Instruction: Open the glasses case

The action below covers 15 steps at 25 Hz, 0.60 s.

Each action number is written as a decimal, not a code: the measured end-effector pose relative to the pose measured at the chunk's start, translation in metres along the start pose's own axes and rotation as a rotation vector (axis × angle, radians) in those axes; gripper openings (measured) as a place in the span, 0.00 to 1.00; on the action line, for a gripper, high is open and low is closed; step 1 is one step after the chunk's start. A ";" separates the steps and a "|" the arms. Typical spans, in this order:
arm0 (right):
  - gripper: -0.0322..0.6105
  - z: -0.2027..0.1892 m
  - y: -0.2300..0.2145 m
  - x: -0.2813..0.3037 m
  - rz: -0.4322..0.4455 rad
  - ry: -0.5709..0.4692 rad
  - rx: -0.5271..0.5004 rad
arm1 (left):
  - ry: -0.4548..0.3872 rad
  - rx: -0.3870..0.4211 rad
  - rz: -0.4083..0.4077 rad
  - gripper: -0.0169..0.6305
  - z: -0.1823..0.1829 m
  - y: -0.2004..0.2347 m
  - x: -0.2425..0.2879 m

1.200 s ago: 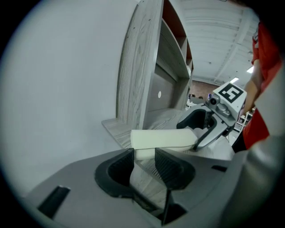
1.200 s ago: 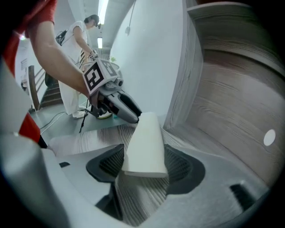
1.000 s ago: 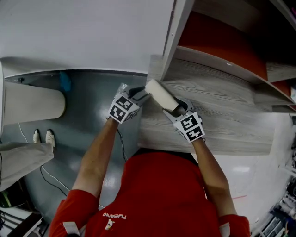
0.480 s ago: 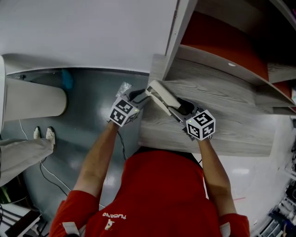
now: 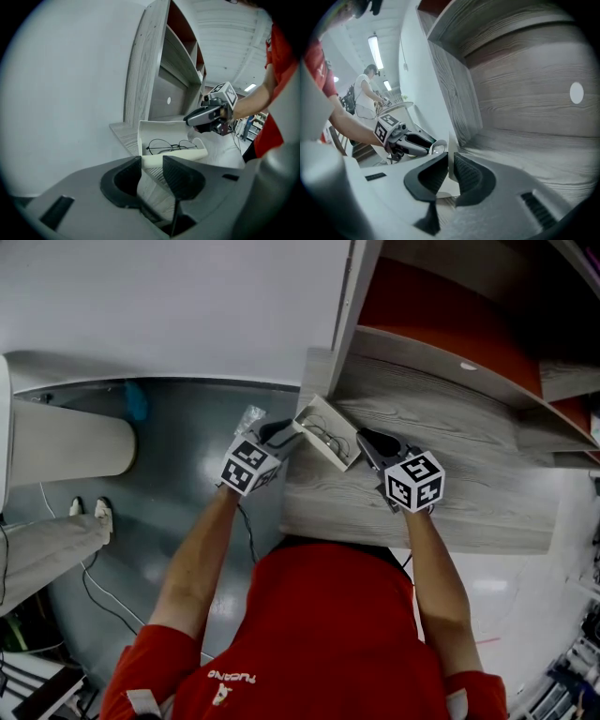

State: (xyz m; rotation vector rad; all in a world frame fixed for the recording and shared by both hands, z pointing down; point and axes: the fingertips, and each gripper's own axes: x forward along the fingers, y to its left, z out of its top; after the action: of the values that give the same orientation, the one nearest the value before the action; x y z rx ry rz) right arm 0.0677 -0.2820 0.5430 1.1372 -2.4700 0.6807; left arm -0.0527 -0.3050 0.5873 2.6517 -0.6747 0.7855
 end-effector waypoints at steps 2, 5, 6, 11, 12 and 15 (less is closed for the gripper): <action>0.12 0.000 0.002 0.000 0.039 0.004 0.040 | -0.003 -0.005 -0.003 0.24 -0.001 -0.002 -0.001; 0.13 -0.002 0.006 -0.001 0.073 0.018 0.055 | 0.001 -0.016 -0.009 0.24 -0.006 -0.006 -0.005; 0.13 -0.002 0.006 -0.001 0.074 0.019 0.054 | 0.000 -0.020 -0.008 0.24 -0.008 -0.007 -0.006; 0.12 -0.001 -0.008 0.001 0.019 0.016 0.036 | -0.005 -0.026 0.005 0.24 -0.010 -0.008 -0.006; 0.11 -0.001 -0.011 0.002 0.006 0.016 0.030 | -0.004 -0.026 0.006 0.24 -0.010 -0.009 -0.007; 0.11 0.000 -0.021 0.004 -0.028 0.014 0.022 | -0.017 -0.032 0.006 0.24 -0.006 -0.011 -0.008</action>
State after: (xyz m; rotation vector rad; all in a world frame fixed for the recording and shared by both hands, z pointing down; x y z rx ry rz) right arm 0.0816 -0.2960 0.5512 1.1680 -2.4362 0.7067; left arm -0.0560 -0.2907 0.5864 2.6312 -0.6941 0.7483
